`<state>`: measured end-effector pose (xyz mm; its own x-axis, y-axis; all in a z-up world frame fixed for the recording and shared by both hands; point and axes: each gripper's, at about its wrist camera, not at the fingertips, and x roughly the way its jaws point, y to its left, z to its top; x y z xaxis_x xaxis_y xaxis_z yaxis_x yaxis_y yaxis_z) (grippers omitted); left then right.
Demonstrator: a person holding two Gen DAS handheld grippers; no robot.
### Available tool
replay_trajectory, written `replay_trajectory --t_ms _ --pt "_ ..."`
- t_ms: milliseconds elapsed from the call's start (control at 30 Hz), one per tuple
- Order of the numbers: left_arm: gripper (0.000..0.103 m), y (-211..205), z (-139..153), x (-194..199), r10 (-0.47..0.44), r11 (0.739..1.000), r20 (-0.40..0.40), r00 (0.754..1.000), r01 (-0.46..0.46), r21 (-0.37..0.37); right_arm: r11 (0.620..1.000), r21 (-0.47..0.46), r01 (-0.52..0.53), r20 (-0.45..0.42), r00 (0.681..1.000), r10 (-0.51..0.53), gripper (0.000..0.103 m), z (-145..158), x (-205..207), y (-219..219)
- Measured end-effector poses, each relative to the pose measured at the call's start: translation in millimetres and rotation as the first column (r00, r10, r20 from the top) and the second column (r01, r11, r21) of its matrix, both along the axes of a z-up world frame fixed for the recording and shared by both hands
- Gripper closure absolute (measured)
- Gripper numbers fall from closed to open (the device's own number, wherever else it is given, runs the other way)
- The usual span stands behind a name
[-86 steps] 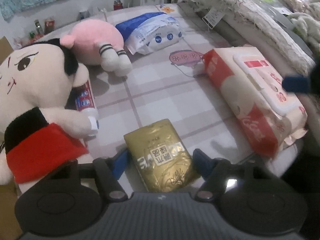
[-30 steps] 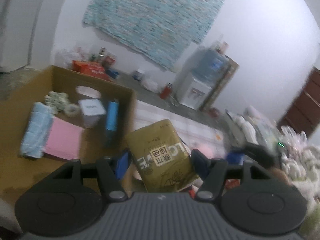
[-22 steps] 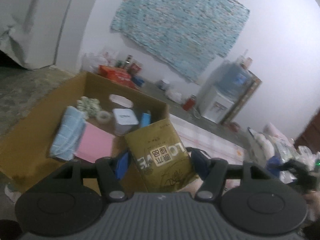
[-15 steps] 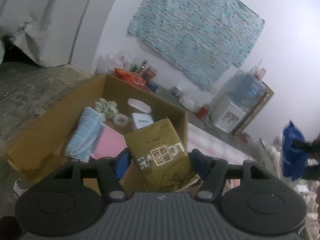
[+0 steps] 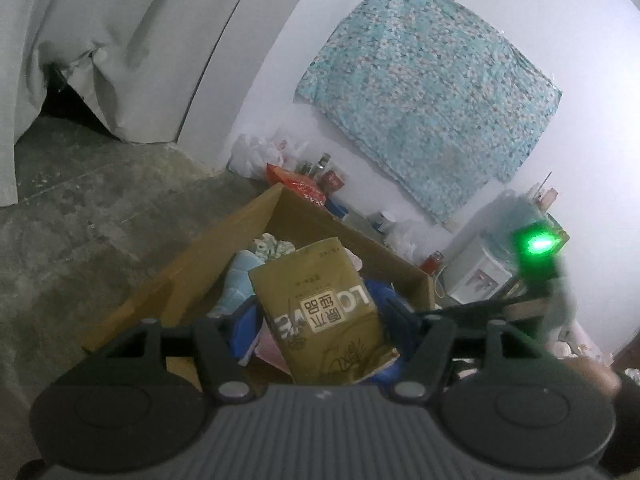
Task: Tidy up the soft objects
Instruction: 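Lower the gold box and blue-white bag into the cardboard box and open both tools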
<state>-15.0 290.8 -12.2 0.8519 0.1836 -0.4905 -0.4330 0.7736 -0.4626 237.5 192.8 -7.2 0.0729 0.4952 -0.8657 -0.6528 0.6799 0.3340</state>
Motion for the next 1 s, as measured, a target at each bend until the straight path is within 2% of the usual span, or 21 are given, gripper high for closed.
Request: replay_trajectory --t_ms 133,200,367,467,533,600,733,867,1000 --pt "0.036 8.9 -8.2 2.1 -0.005 1.000 -0.007 1.000 0.005 -0.018 0.970 -0.243 -0.002 0.053 0.998 0.015 0.017 -36.7 7.0 26.0" --pt "0.036 11.0 -10.1 3.4 -0.009 1.000 -0.013 1.000 0.009 -0.025 0.949 -0.315 -0.010 0.113 0.992 0.048 0.016 -36.5 1.3 33.1" --pt "0.036 9.2 -9.9 5.1 -0.018 1.000 -0.023 1.000 0.018 -0.017 0.942 -0.335 0.023 0.173 0.984 0.038 0.014 -28.4 8.2 30.0" --pt "0.036 6.1 -6.7 8.3 -0.026 1.000 -0.035 0.999 0.026 -0.003 0.961 -0.274 0.043 0.174 0.985 0.006 0.014 -16.8 6.6 12.2" --pt "0.036 3.4 -5.4 11.7 -0.035 0.999 -0.046 0.998 0.036 0.005 0.981 -0.190 0.051 0.180 0.984 -0.017 0.014 -9.6 8.6 -1.7" --pt "0.036 -0.9 -3.8 16.4 -0.046 0.999 -0.067 0.997 0.048 0.018 0.994 -0.092 0.061 0.187 0.981 -0.043 0.014 9.9 -2.7 -28.7" --pt "0.036 -6.1 -3.5 30.4 -0.107 0.994 -0.122 0.987 0.109 0.013 0.995 0.084 0.060 0.239 0.968 -0.079 0.013 47.5 -39.4 -93.0" --pt "0.036 -14.6 -9.1 52.8 -0.170 0.982 -0.246 0.954 0.185 0.043 0.971 0.232 0.051 0.242 0.964 -0.108 0.007 65.6 -84.4 -157.1" --pt "0.036 -22.4 -23.9 83.5 -0.218 0.965 -0.384 0.897 0.257 0.053 0.944 0.327 0.043 0.221 0.968 -0.121 0.005 56.8 -130.4 -203.4"
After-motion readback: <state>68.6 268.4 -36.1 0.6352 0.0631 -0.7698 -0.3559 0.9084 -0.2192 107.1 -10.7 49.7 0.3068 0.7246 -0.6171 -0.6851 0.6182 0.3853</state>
